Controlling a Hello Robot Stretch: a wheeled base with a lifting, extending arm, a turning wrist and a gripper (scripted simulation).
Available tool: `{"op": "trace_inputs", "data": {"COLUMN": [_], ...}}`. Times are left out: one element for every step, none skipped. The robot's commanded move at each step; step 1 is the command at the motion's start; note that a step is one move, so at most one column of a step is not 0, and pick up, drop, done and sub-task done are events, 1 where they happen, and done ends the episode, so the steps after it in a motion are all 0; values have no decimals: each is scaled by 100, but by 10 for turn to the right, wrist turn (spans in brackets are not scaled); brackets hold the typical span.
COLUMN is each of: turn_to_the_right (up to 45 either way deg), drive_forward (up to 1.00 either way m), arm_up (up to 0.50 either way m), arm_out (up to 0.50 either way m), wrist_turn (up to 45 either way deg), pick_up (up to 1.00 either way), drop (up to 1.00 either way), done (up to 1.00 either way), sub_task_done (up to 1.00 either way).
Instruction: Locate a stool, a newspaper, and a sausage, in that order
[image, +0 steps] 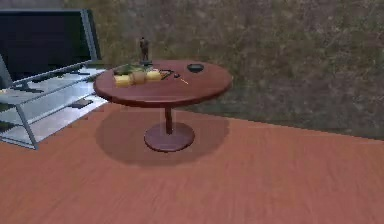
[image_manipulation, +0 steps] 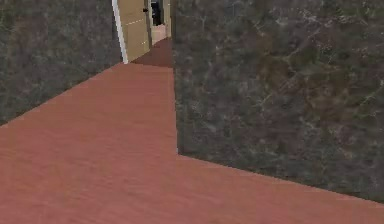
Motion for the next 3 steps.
{"op": "trace_inputs", "data": {"turn_to_the_right": [0,150,0], "drive_forward": [100,0,10], "arm_up": [0,0,0], "arm_out": [0,0,0], "wrist_turn": [0,0,0], "pick_up": [0,0,0], "drop": [0,0,0], "done": [0,0,0], "sub_task_done": [0,0,0]}}
